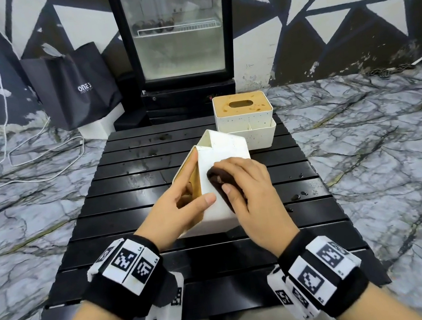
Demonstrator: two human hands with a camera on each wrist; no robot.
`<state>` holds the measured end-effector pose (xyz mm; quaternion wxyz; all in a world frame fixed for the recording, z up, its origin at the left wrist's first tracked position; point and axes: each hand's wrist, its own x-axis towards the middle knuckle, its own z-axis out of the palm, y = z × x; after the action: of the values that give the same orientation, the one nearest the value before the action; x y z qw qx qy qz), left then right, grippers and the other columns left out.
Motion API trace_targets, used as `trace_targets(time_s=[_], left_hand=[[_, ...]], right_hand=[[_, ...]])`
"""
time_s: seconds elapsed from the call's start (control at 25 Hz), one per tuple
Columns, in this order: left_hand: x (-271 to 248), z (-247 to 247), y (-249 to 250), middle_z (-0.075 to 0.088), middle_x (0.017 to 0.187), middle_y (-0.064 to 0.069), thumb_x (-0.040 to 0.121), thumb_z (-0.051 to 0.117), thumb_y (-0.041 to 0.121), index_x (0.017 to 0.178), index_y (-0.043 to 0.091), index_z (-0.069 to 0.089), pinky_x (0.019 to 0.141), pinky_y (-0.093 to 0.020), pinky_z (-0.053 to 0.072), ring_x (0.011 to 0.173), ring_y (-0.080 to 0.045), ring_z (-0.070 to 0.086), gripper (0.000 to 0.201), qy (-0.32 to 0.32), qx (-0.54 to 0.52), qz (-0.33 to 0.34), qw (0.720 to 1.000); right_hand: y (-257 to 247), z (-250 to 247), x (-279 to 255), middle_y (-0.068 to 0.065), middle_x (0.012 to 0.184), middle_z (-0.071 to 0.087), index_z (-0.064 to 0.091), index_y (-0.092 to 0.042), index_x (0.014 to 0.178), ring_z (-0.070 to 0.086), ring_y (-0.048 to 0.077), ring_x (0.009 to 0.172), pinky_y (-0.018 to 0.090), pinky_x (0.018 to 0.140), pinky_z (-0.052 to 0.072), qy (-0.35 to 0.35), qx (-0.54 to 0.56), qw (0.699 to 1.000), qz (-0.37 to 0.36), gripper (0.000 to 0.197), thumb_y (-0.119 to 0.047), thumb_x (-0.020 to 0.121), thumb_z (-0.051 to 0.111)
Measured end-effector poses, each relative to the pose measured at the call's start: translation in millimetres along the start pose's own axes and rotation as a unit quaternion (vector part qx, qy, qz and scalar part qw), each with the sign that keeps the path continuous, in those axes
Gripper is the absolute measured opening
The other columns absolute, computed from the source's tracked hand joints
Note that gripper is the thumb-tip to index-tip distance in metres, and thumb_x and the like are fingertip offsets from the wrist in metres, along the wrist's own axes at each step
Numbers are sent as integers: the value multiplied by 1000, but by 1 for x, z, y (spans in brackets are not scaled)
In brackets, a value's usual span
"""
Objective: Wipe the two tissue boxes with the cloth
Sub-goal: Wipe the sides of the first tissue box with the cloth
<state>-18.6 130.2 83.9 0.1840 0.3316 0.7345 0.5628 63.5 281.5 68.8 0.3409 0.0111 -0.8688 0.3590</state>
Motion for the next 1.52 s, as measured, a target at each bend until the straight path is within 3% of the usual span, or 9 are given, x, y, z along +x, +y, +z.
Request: trace_targets(time_s=[0.16, 0.4, 0.48, 0.64, 0.72, 0.88, 1.08, 1.28, 1.52], left_hand=[[0, 1, 0, 60, 95, -2, 68, 65, 50, 132, 66, 22, 88, -26, 47, 87, -15, 51, 79, -15, -21, 5, 1000], [-5, -1, -2, 59, 95, 1, 66, 69, 44, 129, 68, 27, 82, -31, 46, 85, -16, 51, 79, -26, -57, 5, 998], [-5, -1, -3, 59, 93, 4, 66, 69, 45, 132, 65, 25, 81, -24, 49, 84, -14, 53, 82, -26, -43, 5, 999], [-3, 0, -3, 56, 100, -12, 66, 68, 47, 133, 65, 23, 84, -23, 49, 84, -17, 51, 83, -27, -15, 3, 1000], [-3, 0, -3, 56, 97, -6, 67, 68, 47, 134, 64, 23, 82, -20, 48, 83, -15, 51, 83, -25, -22, 7, 999], [-5, -1, -5, 56, 95, 0, 66, 69, 46, 137, 59, 22, 81, -18, 48, 83, -11, 53, 85, -23, -33, 6, 999], [-3, -1, -4, 52, 96, -7, 66, 68, 48, 139, 59, 20, 82, -24, 49, 82, -16, 49, 87, -28, -9, 5, 1000], [-4, 0, -4, 53, 93, 2, 66, 69, 46, 140, 57, 20, 70, -18, 47, 77, -6, 51, 88, -30, -20, 2, 999], [-2, -2, -3, 54, 98, -6, 67, 67, 49, 140, 56, 19, 84, -23, 49, 83, -15, 51, 88, -32, -8, 2, 999]], right_hand=[[4, -5, -4, 1, 122, 53, 53, -16, 123, 36, 12, 115, 13, 104, 23, -4, 0, 1000, -29, 35, -23, 90, 41], [19, -12, 22, 5, 121, 54, 55, -12, 120, 39, 17, 114, 11, 101, 22, -11, -18, 999, -27, 38, -26, 89, 39], [25, -15, 36, 6, 122, 54, 55, -11, 120, 41, 22, 114, 15, 99, 22, -11, -23, 1000, -12, 37, -24, 89, 40], [29, -19, 60, 7, 124, 52, 53, -12, 121, 41, 25, 116, 24, 100, 25, -16, -26, 999, 24, 33, -13, 90, 44], [24, -14, 61, 7, 125, 51, 52, -12, 123, 40, 23, 116, 27, 100, 25, -13, -24, 999, 29, 33, -12, 90, 44], [16, -10, 48, 5, 125, 50, 52, -14, 123, 35, 15, 112, 15, 96, 19, -24, -31, 999, -10, 36, -20, 89, 40], [21, -21, 65, 4, 125, 50, 52, -13, 123, 39, 21, 117, 25, 100, 25, -35, -19, 999, 28, 32, -10, 92, 46], [15, -16, 62, 4, 126, 49, 51, -14, 123, 37, 20, 118, 18, 97, 19, -40, -27, 999, 13, 32, -10, 92, 45], [24, -19, 68, 3, 125, 51, 51, -14, 123, 40, 22, 117, 19, 97, 21, -35, -18, 999, 28, 31, -11, 93, 45]])
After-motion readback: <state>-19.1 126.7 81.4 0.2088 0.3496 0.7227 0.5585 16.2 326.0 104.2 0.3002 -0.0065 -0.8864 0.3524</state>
